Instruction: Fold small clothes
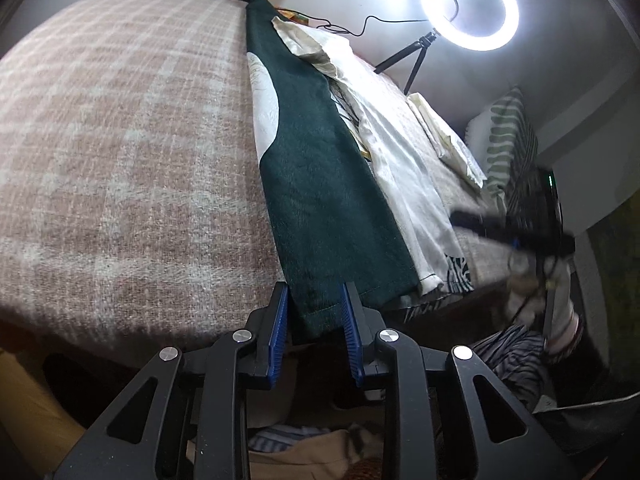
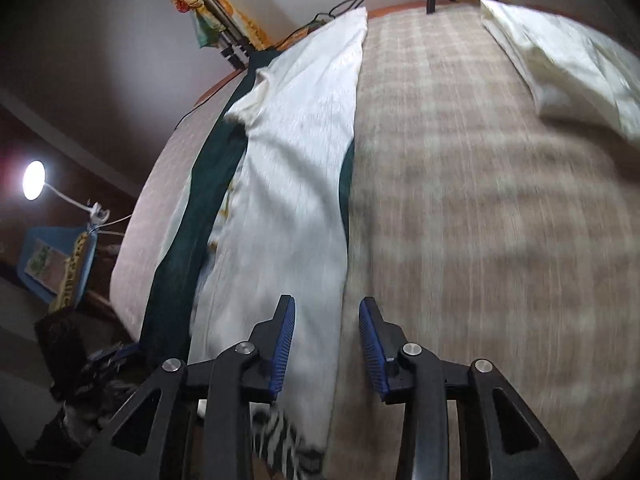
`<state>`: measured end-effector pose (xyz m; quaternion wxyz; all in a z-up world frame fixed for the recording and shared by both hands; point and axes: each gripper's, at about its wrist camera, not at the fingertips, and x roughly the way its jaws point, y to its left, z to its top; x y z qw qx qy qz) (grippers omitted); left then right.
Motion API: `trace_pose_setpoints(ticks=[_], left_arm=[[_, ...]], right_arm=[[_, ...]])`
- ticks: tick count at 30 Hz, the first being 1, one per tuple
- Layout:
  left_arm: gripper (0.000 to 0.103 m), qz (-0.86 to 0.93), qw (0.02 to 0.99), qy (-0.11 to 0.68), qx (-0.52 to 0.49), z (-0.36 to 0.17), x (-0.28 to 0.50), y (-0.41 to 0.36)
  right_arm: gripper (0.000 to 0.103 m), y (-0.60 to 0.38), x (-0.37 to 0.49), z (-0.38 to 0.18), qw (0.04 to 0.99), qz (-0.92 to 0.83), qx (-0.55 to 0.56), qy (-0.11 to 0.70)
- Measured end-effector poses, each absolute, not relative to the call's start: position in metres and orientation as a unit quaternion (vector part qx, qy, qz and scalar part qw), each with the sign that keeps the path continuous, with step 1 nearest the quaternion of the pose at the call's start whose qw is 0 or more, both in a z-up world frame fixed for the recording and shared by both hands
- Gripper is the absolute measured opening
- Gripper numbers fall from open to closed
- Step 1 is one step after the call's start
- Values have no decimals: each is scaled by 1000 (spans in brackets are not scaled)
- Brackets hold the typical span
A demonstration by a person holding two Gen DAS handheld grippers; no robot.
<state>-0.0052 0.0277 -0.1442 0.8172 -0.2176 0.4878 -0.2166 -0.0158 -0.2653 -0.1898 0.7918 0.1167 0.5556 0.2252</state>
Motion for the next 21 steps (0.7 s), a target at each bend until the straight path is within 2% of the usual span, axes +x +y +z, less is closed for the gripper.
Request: trace_pose_setpoints(ticks=[5, 7, 8, 11, 13, 15, 21], left_arm=[[21, -232, 811, 492, -215, -144, -4, 19], [5, -238, 808, 498, -204, -145, -3, 13], [4, -240, 808, 499, -201, -146, -3, 11], [4, -241, 810, 498, -197, -146, -4, 9], [3, -241, 813, 492, -195, -142, -6, 10], [3, -242, 816, 485, -200, -138, -6, 13], [2, -244, 821, 467, -220, -125, -6, 23]], right_arm=[[36, -280, -51, -196, 773, 248, 137, 568], [36, -280, -63, -199, 771, 258, 137, 566], [36, -280, -66, -200, 769, 265, 137, 566], [25, -275, -69, -204, 756, 284, 145, 572], [11, -269, -69, -209, 746, 296, 152, 577], [2, -265, -69, -210, 748, 296, 144, 576], [0, -275, -65, -196, 752, 310, 193, 549]])
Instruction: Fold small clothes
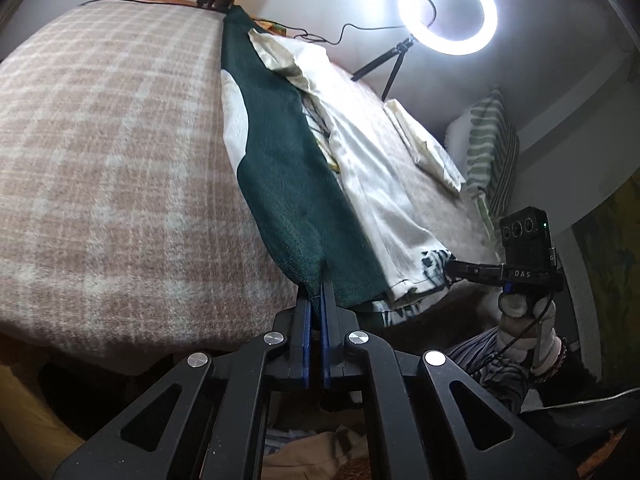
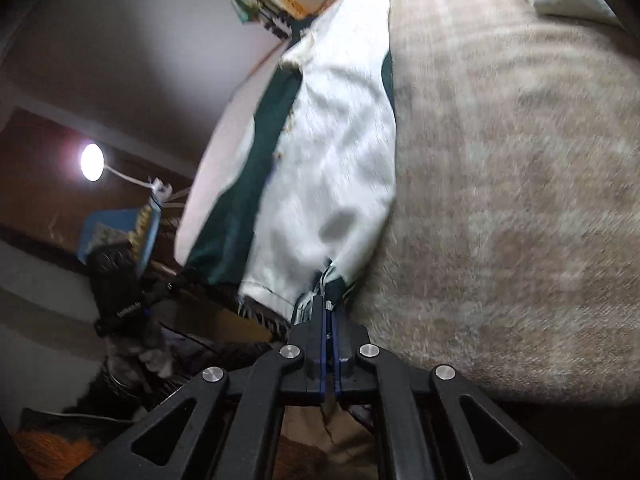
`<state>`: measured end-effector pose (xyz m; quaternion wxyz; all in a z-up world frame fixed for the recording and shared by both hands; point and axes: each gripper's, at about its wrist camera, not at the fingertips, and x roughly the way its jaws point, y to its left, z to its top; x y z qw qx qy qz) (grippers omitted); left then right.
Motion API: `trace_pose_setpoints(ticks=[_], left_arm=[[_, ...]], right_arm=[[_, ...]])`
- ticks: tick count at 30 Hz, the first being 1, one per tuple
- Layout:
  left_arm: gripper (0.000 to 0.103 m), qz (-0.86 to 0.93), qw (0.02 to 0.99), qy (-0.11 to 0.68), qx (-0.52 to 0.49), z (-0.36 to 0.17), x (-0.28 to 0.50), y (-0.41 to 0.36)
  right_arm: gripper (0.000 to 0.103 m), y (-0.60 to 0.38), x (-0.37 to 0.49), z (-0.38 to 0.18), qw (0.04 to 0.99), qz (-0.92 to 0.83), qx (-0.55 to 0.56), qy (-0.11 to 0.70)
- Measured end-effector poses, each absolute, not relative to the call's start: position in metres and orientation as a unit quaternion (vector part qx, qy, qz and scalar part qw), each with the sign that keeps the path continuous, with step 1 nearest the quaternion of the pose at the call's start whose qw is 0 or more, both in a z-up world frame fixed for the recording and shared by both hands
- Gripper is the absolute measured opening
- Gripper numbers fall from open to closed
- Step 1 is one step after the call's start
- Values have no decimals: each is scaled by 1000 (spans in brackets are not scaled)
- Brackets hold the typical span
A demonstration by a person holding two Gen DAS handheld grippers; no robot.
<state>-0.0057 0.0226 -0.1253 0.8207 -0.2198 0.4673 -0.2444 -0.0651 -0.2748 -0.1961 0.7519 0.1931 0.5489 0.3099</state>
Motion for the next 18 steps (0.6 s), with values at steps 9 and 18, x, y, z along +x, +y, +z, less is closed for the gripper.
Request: trace_pose_setpoints(ticks=[9, 18], left_arm=[[2, -257, 826, 454, -213, -110, 10, 18], [2, -257, 854, 412, -185, -73, 54, 17]], right_arm=[[0, -270, -51, -178, 759, 314, 211, 531], [0, -261, -5, -143, 782, 309, 217, 497]])
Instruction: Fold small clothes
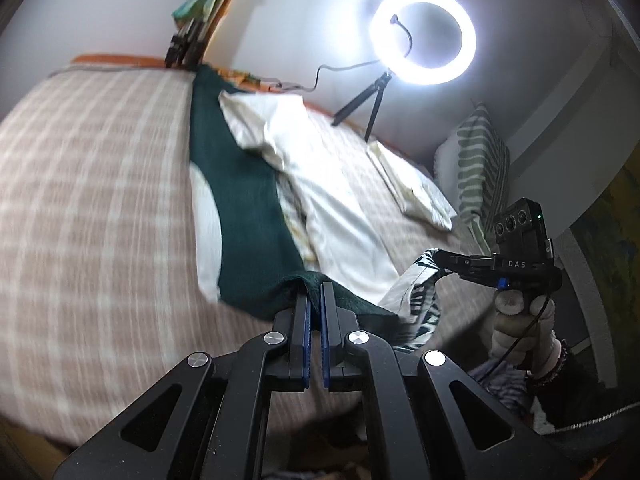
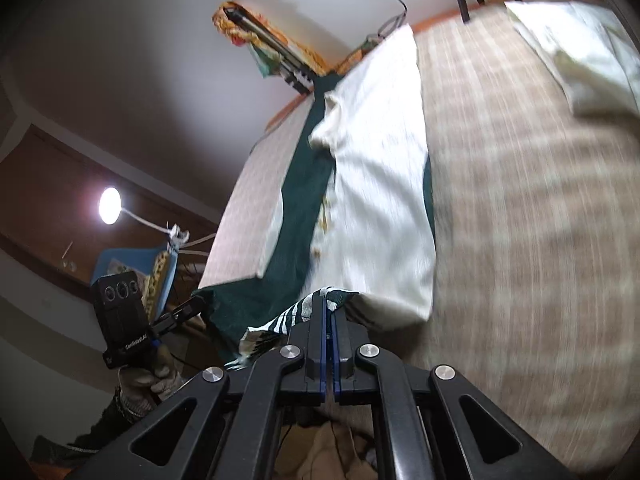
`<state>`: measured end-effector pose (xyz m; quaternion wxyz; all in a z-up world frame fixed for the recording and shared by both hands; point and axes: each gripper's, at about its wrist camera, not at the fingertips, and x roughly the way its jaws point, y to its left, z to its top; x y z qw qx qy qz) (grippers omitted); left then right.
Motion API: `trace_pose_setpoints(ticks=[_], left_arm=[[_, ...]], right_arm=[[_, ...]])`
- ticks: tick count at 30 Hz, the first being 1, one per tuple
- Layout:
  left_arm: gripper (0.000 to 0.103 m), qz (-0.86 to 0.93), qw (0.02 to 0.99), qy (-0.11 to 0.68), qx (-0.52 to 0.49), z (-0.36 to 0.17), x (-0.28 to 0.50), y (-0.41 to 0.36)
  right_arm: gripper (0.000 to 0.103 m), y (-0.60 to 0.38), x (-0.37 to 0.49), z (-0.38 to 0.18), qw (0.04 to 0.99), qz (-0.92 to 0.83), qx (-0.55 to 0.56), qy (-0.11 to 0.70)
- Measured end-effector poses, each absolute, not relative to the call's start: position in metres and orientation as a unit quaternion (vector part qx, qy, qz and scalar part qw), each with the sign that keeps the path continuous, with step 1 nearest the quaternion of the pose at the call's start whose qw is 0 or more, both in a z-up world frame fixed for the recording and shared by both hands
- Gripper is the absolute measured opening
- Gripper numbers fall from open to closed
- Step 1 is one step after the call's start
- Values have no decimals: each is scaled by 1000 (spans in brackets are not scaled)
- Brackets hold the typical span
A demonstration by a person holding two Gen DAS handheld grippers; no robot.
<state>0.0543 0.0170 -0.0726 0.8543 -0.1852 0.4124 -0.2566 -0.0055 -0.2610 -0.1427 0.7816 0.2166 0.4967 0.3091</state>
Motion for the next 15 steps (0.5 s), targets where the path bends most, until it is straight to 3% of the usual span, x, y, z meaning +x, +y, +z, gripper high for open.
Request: trace_pose_setpoints(ticks=[7, 15], left_arm=[[2, -238, 862, 407, -186, -68, 109, 19], [2, -201, 856, 432, -200, -93, 168, 28]], right_arm=[[0, -250, 49, -133, 797, 287, 222, 483], [0, -249, 113, -162, 790, 246, 243, 506]])
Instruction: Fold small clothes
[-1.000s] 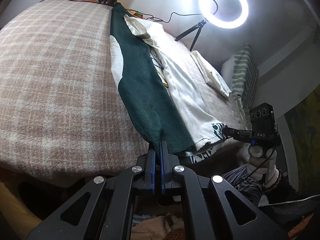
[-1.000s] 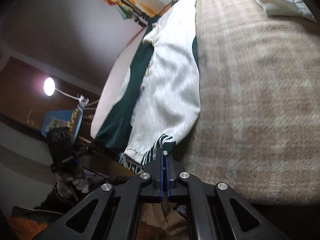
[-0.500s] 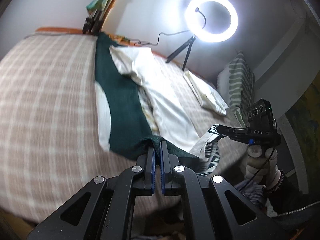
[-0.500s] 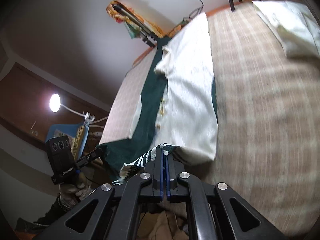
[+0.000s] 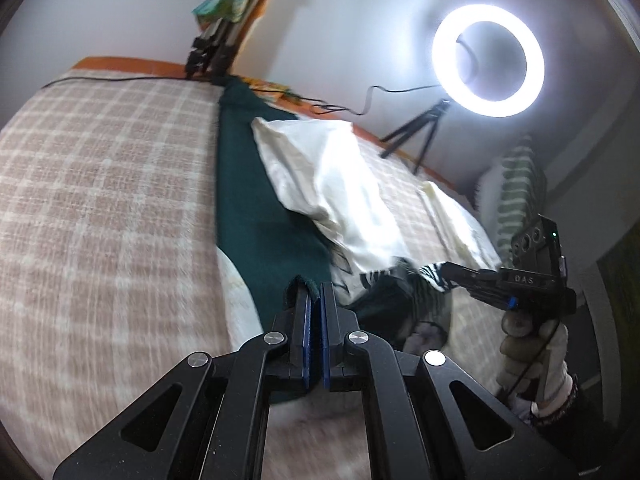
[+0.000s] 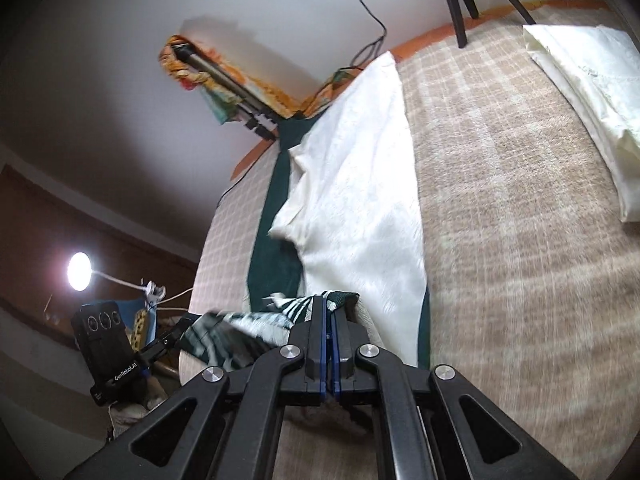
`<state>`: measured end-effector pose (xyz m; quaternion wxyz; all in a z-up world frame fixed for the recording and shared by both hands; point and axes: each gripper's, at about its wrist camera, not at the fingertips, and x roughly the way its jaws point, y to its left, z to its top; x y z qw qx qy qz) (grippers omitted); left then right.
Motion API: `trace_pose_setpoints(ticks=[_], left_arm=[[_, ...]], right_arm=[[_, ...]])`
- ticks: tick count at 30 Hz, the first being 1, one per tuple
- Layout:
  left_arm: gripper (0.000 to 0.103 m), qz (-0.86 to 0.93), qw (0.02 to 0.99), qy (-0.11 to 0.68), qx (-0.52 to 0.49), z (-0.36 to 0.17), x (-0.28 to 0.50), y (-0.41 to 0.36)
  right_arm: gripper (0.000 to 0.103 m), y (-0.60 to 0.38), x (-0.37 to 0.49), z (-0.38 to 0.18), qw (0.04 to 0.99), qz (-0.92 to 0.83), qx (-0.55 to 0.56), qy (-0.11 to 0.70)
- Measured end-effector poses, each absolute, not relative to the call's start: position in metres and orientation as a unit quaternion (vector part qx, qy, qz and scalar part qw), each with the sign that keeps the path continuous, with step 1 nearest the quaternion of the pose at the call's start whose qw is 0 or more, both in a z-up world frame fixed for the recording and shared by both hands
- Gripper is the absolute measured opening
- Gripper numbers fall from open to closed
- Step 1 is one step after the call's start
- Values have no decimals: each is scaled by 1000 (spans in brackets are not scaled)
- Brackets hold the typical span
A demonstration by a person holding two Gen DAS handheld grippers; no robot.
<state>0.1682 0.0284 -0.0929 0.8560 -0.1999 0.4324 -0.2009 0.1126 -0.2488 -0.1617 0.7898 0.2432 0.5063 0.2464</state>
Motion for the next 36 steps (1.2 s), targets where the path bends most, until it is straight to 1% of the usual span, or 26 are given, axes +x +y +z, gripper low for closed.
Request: trace_pose_setpoints(ticks=[6, 11, 15, 16, 17, 18, 19, 20, 21, 24, 27, 30, 34, 36], left_arm=[[2, -176, 847, 454, -216, -115, 198, 34], [2, -169, 854, 448, -202, -115, 208, 33], [2, -143, 870, 435, -181, -109, 210, 35], [5, -136, 873, 434, -178, -107, 210, 37], [9, -126, 876, 431, -177, -104, 209, 40], [13, -119, 879, 427, -177, -102, 207, 43], [13, -117, 883, 420, -177, -99, 203, 46], [13, -120, 885, 416, -173, -96, 199, 46], [13, -127, 887, 413, -164, -94, 195, 44], [13, -153, 886, 415, -140, -95, 182, 30], [13, -194, 872, 431, -131, -101, 169, 11], [13, -227, 861, 443, -106, -109, 160, -13], [13, -247, 855, 452, -62, -118, 152, -39], [13, -246, 851, 461, -56, -126, 154, -43]], right_arm=[[0, -253, 149, -182, 778, 231, 261, 523], [0, -255, 162, -186, 771, 234, 271, 527], [0, -257, 164, -184, 778, 223, 257, 528], [4, -259, 164, -184, 779, 218, 259, 528], [5, -262, 163, -184, 779, 214, 260, 529], [10, -265, 163, -183, 780, 209, 257, 531], [21, -267, 162, -182, 784, 206, 251, 530], [27, -270, 159, -177, 792, 204, 243, 521], [30, -271, 155, -172, 800, 205, 234, 513], [30, -262, 139, -153, 829, 217, 170, 487], [30, -241, 122, -147, 836, 258, 108, 473], [30, -218, 110, -155, 832, 278, 59, 477], [30, -197, 100, -171, 836, 253, -26, 486], [30, -199, 99, -180, 836, 234, -44, 495]])
